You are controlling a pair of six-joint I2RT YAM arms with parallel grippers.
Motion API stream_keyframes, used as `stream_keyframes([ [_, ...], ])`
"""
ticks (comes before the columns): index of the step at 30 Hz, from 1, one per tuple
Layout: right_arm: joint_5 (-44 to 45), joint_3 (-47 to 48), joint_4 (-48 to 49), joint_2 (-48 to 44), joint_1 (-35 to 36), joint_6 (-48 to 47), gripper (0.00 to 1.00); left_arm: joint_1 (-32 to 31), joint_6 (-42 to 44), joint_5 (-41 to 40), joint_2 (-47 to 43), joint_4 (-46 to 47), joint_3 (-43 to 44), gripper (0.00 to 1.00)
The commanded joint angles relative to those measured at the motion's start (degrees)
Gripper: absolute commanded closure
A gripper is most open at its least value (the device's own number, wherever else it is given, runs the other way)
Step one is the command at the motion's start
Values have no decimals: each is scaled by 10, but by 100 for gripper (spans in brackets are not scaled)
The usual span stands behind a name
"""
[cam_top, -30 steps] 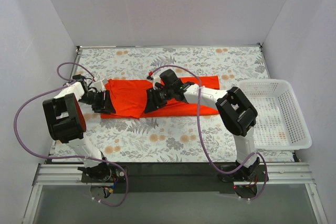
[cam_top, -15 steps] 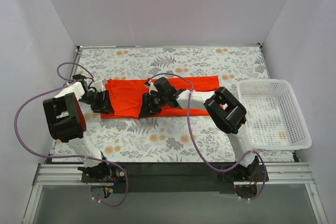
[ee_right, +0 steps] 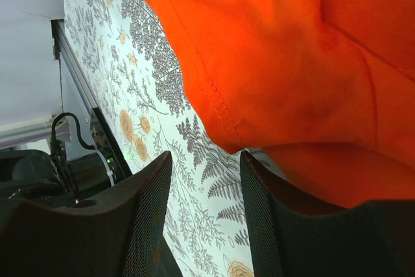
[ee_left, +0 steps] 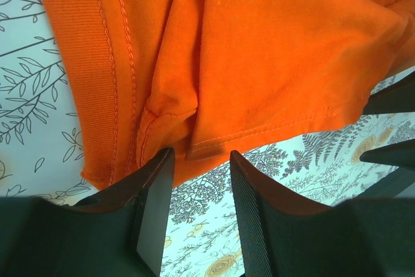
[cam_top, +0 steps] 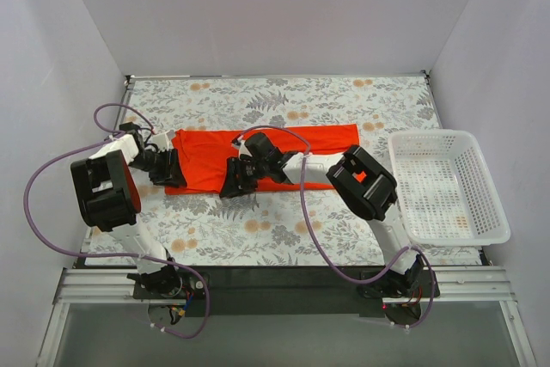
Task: Fold and stack the t-shirts
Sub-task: Fold the tshirt
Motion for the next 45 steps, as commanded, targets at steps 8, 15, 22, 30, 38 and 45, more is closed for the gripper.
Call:
stream_keyframes([
  [8, 13, 25, 30, 29, 5, 29, 50, -1, 4, 10, -3, 10, 5, 64],
  [15, 7, 24, 33, 26, 3, 26, 69, 0, 15, 12, -14, -5, 10, 72],
  [22, 4, 28, 35, 19, -3, 3, 97, 0, 19, 11, -16, -12, 20, 85],
  [30, 0, 35, 34, 3, -14, -13, 99, 0, 13, 20, -15, -25, 50, 100],
  [38, -4, 62, 33, -7, -28, -28, 99, -1, 6, 35, -9, -38, 90, 100],
  [45, -11, 103, 33, 7, -60, -55, 99, -9, -20, 59, 27, -30, 152, 100],
])
